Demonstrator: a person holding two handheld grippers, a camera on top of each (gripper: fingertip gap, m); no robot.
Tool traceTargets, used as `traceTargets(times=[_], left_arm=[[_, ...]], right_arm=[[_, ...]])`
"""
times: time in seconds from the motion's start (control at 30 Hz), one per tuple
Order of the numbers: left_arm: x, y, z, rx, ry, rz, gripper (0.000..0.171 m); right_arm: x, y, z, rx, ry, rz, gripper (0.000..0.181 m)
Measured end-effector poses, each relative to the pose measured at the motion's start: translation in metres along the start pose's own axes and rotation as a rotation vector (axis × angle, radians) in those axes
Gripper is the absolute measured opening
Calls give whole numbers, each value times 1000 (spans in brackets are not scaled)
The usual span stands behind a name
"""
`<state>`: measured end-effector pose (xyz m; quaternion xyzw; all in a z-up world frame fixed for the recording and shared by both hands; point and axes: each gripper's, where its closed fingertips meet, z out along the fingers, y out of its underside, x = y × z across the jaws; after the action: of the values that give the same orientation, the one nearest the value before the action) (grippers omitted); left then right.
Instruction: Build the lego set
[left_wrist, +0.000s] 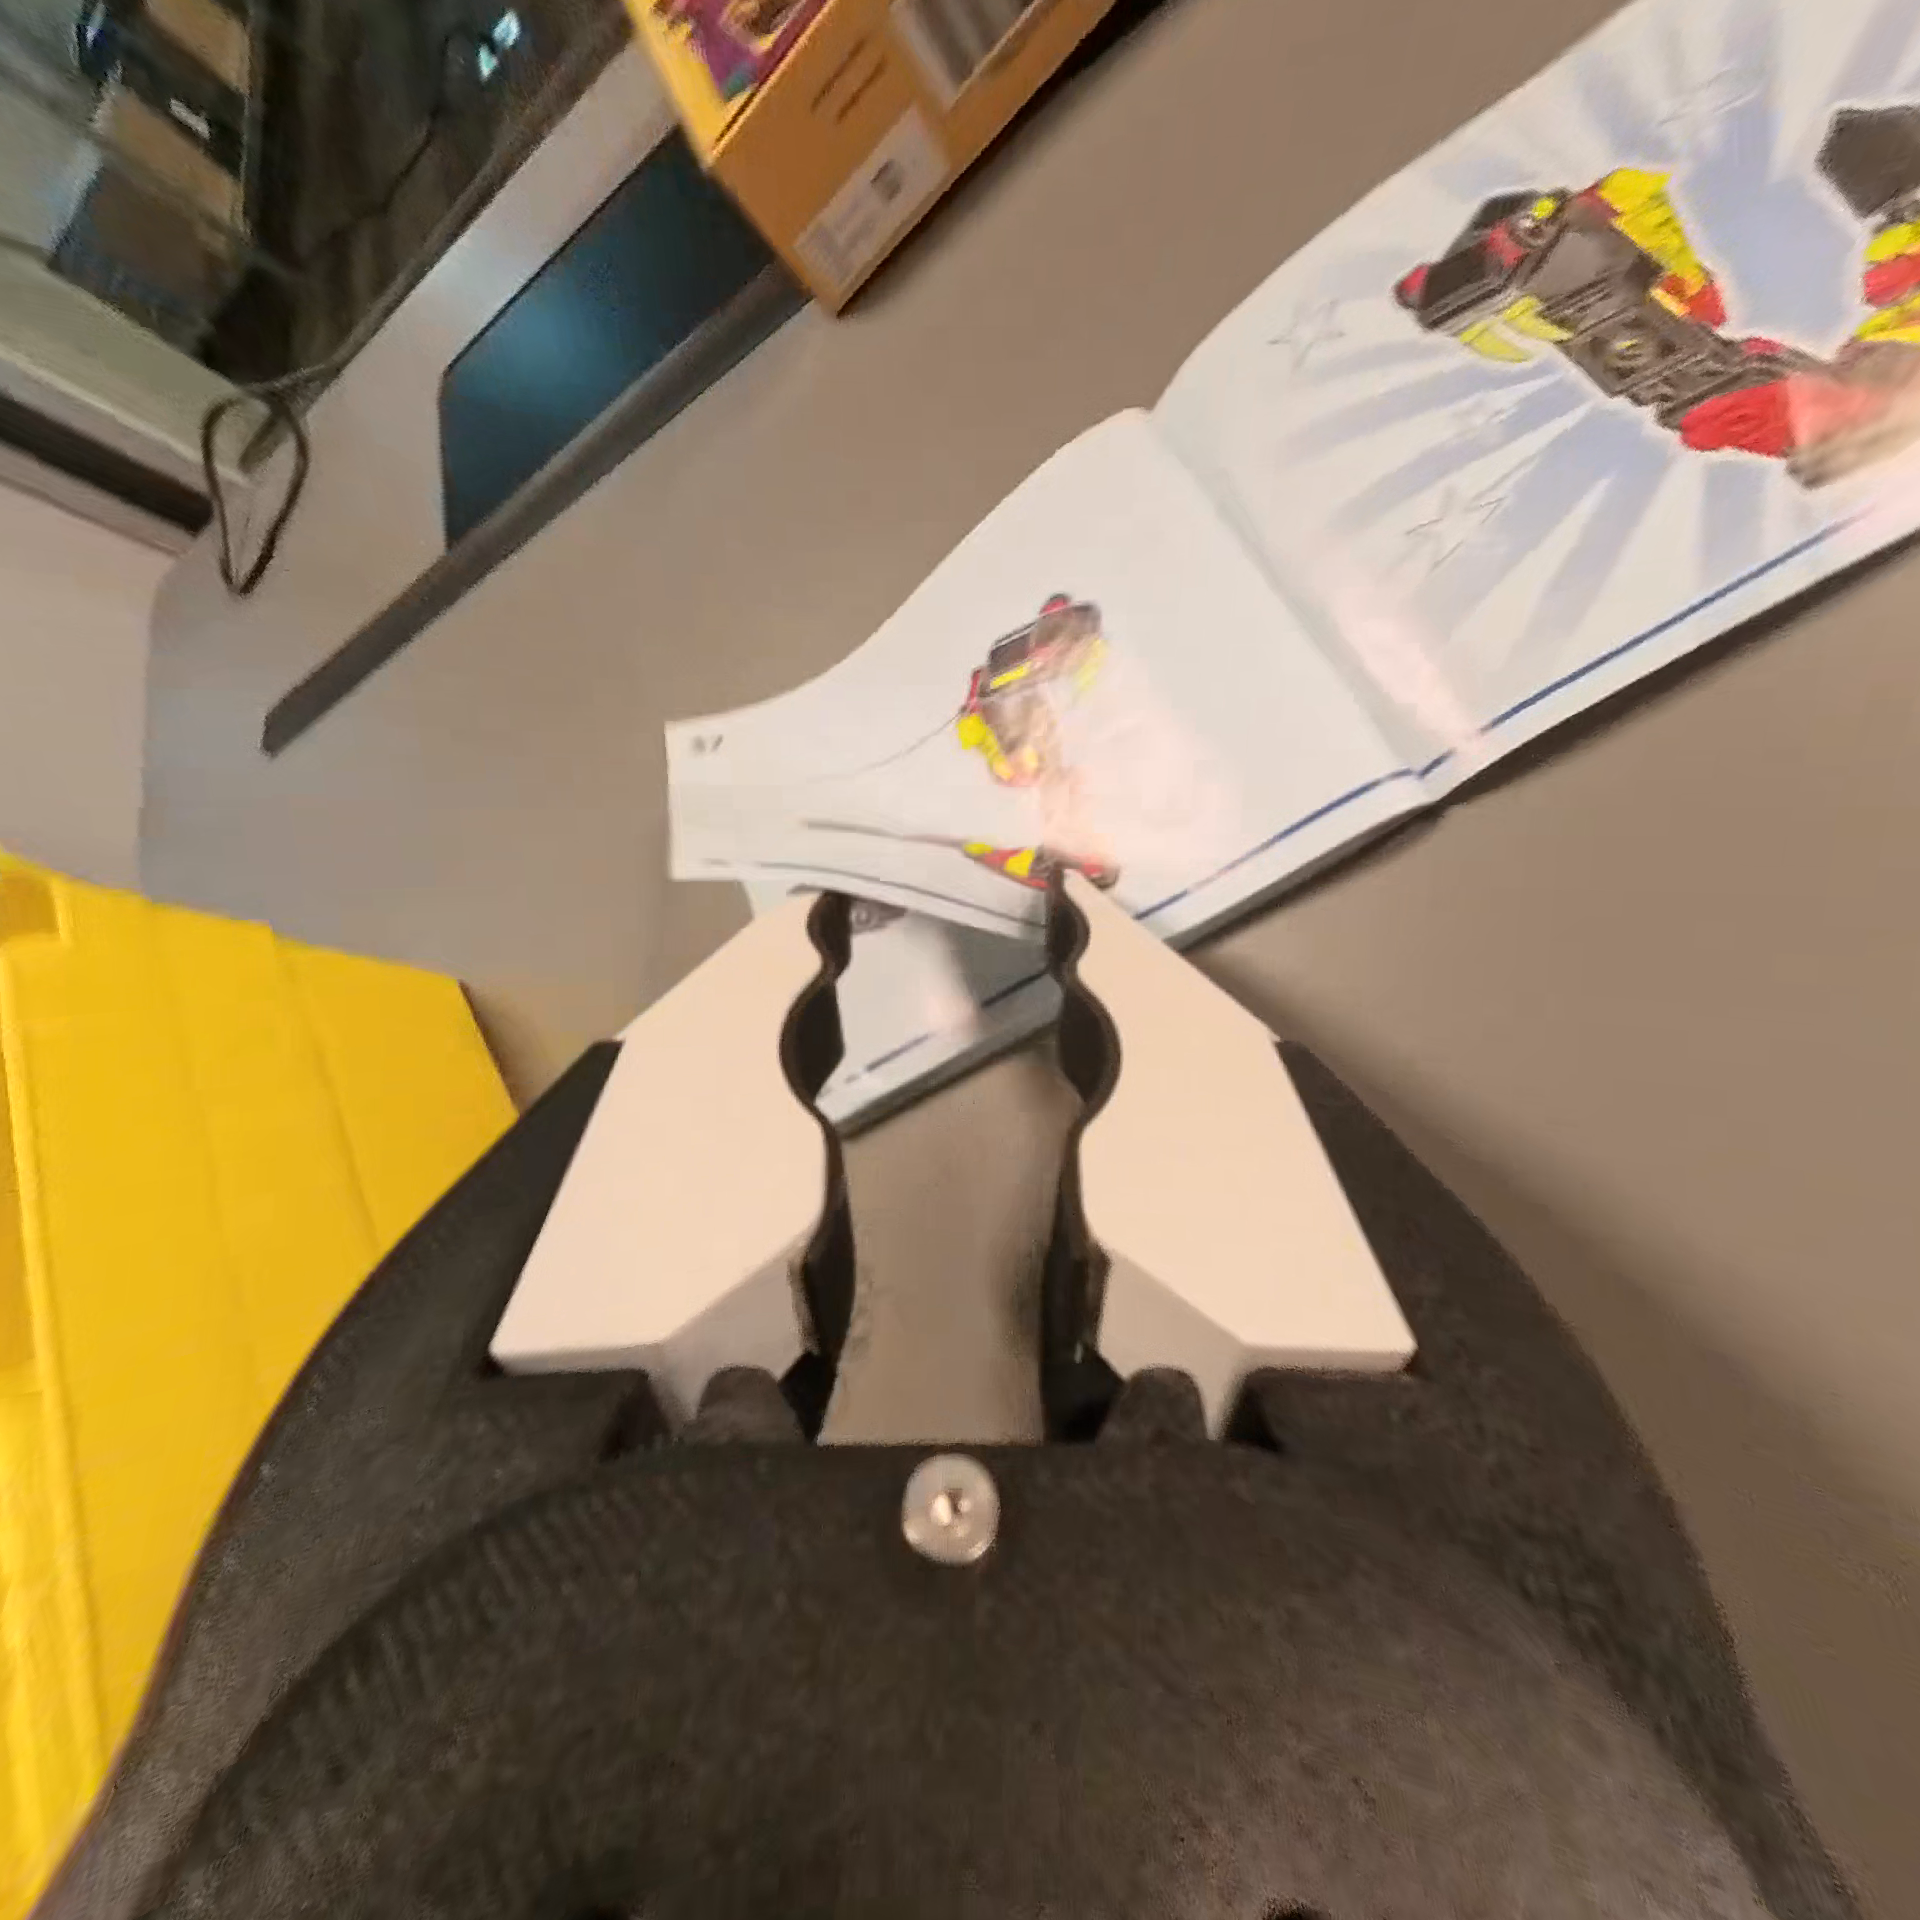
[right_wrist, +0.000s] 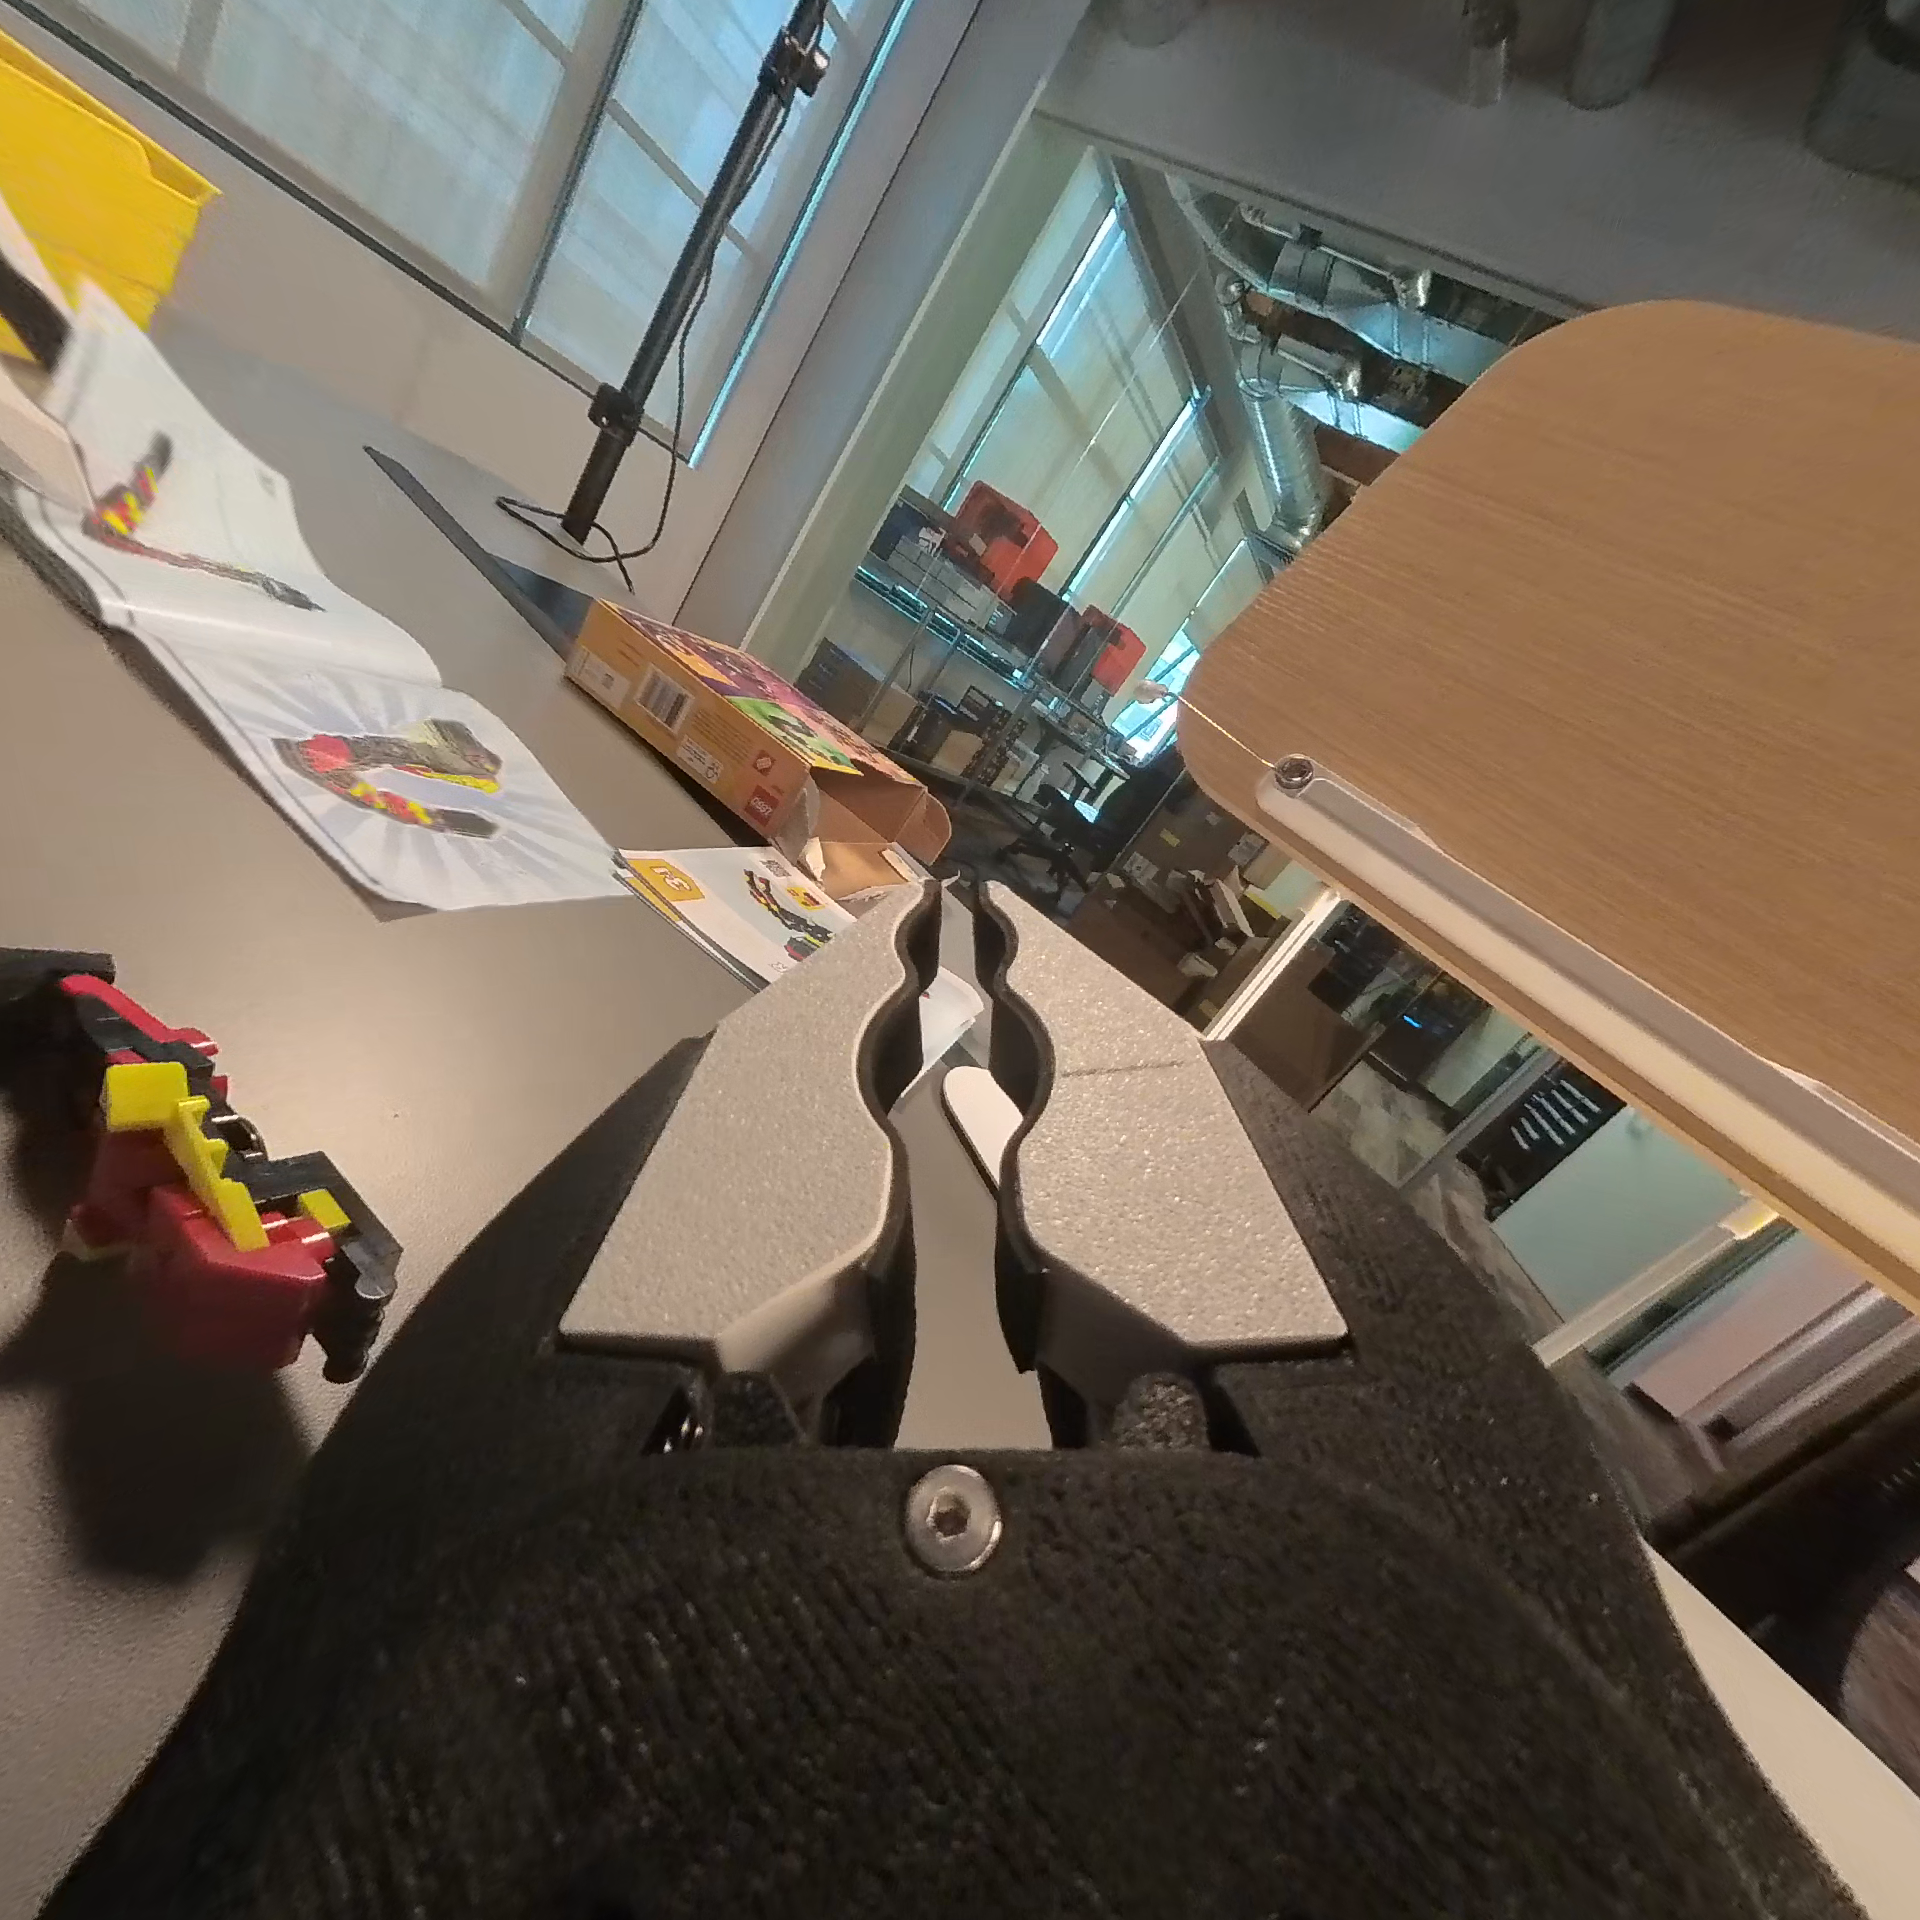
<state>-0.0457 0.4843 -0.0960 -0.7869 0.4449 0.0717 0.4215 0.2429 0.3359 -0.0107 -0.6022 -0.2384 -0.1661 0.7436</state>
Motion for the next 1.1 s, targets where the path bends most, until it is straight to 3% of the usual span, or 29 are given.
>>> traceTargets(times=[0.27,0.57,0.73,0.87,0.97,1.1], left_arm=[[-35,8,-35,201,-37,-257,42],[-56,-24,-79,496,-284,-152,38],[-18,-53,-100,822,-24,-243,38],[-21,-60,-126,979,-86,-227,38],[-22,-55,-134,1039,-80,-233,38],[-18,-51,-129,1026,-57,-240,38]], right_arm=[[1,0,-1,-1,6,-11,4],[1,-3,-6,-5,26,-57,4],[-6,-3,-6,-16,19,-124,4],[-8,-1,-5,-35,23,-170,4],[-6,0,-6,-51,40,-190,4],[-1,4,-11,-77,69,-205,5]])
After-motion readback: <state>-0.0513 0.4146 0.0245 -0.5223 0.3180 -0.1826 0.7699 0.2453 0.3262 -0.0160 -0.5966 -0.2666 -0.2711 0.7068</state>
